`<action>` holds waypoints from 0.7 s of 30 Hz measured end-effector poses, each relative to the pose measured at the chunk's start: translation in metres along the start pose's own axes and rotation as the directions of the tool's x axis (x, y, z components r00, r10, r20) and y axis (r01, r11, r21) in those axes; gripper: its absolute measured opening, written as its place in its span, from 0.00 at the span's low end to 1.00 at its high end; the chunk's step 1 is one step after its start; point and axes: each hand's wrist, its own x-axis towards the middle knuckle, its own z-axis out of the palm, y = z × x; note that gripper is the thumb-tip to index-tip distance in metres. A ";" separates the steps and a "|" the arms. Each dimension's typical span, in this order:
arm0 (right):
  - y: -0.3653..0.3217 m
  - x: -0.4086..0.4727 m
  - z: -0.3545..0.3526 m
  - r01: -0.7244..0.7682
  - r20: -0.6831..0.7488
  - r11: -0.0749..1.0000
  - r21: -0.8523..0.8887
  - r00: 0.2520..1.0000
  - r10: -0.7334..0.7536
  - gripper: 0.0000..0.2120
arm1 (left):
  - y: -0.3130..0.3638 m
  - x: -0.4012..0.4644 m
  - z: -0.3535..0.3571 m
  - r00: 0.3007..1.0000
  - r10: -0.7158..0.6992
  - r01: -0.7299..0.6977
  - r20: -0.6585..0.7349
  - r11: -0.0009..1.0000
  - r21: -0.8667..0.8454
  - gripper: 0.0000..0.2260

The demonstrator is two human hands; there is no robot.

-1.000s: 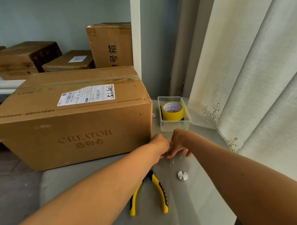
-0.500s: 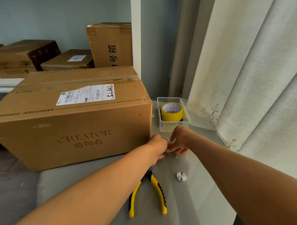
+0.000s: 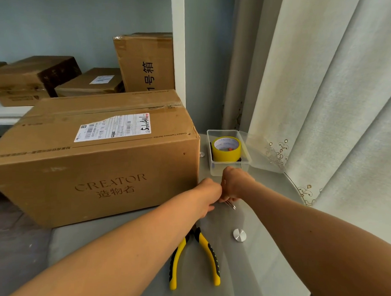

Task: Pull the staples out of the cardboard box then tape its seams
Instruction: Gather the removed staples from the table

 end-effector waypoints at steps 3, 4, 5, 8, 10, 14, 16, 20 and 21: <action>-0.002 0.000 -0.001 0.011 0.008 1.000 0.008 1.000 -0.011 0.22 | 0.001 0.001 0.000 1.000 -0.021 0.021 -0.009 0.999 -0.028 0.20; -0.002 0.000 -0.001 0.014 0.007 1.000 0.001 1.000 -0.014 0.21 | 0.001 0.001 0.000 1.000 -0.021 0.021 -0.006 0.999 -0.041 0.19; -0.002 0.000 -0.001 0.017 0.000 1.000 -0.015 1.000 -0.017 0.21 | 0.002 0.001 0.001 1.000 -0.020 0.020 0.001 0.998 -0.056 0.18; -0.003 0.000 0.001 0.034 -0.022 0.998 -0.057 0.999 -0.036 0.22 | 0.002 0.001 0.002 1.000 -0.025 0.027 0.019 0.995 -0.099 0.16; -0.003 0.002 0.003 0.040 -0.024 0.997 -0.060 0.999 -0.042 0.20 | 0.002 0.002 0.001 0.999 -0.043 0.044 0.014 0.991 -0.126 0.16; -0.001 0.001 0.005 0.052 -0.043 0.997 -0.049 0.998 -0.054 0.19 | 0.000 0.007 0.000 0.998 -0.065 0.062 -0.008 0.984 -0.165 0.17; 0.000 0.001 0.005 0.051 -0.037 0.997 -0.049 0.998 -0.053 0.19 | 0.000 0.007 0.000 0.998 -0.054 0.051 -0.012 0.987 -0.154 0.17; 0.000 0.001 0.006 0.047 -0.042 0.997 -0.064 0.998 -0.050 0.20 | 0.005 0.007 0.003 1.000 0.011 -0.015 -0.029 0.990 -0.143 0.18; -0.001 0.001 0.007 0.048 -0.055 0.997 -0.068 0.997 -0.052 0.19 | 0.005 0.007 0.004 0.999 0.021 -0.024 -0.029 0.993 -0.117 0.18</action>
